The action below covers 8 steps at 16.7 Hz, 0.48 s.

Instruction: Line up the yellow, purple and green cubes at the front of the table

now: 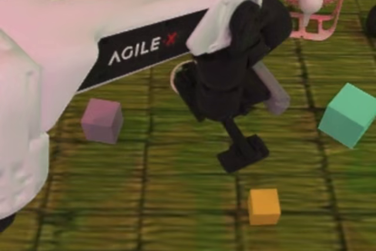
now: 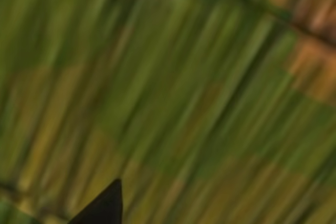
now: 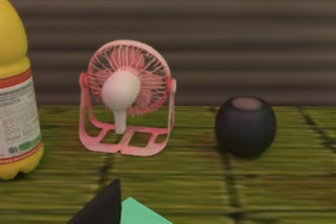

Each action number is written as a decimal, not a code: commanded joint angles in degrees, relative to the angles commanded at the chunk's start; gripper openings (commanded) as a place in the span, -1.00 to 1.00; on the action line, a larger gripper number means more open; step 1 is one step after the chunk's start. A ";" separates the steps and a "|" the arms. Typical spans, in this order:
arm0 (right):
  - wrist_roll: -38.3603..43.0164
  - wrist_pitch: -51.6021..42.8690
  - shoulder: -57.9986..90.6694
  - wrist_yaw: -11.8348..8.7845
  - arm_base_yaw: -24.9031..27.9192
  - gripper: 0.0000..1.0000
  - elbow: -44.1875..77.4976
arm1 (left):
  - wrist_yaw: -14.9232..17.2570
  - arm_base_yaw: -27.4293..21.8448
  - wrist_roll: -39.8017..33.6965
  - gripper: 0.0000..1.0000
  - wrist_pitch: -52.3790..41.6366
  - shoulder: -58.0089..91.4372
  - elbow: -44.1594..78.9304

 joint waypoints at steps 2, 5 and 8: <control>0.00 0.00 0.00 0.00 0.00 1.00 0.00 | 0.10 7.26 -6.12 1.00 0.56 -0.95 -2.22; 0.00 0.00 0.00 0.00 0.00 1.00 0.00 | 0.16 18.66 -15.67 1.00 1.43 -2.44 -5.63; 0.00 0.00 0.00 0.00 0.00 1.00 0.00 | 0.04 26.45 -23.01 1.00 2.49 -4.01 -8.05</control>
